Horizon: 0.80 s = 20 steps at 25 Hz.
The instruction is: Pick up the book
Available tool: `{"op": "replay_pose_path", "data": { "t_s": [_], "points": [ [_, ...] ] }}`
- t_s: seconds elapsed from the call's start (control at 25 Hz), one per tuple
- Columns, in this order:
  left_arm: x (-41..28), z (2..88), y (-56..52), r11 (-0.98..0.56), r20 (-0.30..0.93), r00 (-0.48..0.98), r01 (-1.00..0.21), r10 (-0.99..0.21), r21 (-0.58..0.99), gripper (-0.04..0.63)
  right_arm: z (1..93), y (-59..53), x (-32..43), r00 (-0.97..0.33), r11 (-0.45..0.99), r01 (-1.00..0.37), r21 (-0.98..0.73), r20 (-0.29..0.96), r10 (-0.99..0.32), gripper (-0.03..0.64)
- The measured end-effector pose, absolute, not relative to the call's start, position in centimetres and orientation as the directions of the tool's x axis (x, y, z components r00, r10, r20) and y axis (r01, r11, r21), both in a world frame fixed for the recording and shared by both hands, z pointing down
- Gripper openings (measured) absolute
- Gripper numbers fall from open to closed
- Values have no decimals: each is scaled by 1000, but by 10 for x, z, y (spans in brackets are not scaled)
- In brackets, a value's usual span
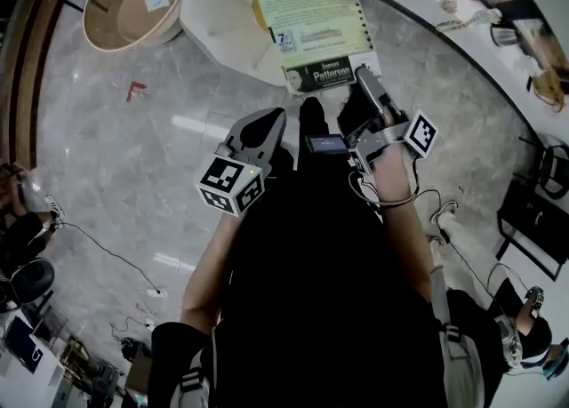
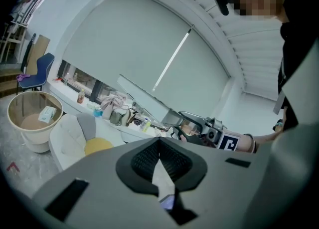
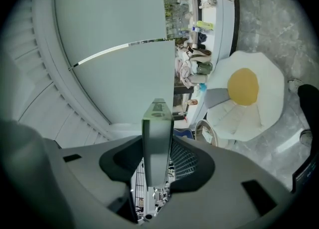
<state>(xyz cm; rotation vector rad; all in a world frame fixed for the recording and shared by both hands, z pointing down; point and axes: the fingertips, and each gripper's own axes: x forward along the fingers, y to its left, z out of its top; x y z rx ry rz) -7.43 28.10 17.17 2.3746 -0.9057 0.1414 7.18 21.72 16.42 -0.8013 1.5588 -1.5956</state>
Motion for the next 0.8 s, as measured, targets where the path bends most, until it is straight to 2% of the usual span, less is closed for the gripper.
{"op": "replay_pose_path", "data": {
  "t_s": [0.32, 0.8],
  "points": [
    [-72, 178, 319, -640, 305, 805, -590, -508, 491, 15, 169, 275, 87, -446, 14, 91, -996, -53, -893, 181],
    [-67, 170, 319, -609, 296, 789, -607, -538, 510, 15, 156, 271, 90, -483, 59, 43, -997, -73, -873, 181]
  ]
}}
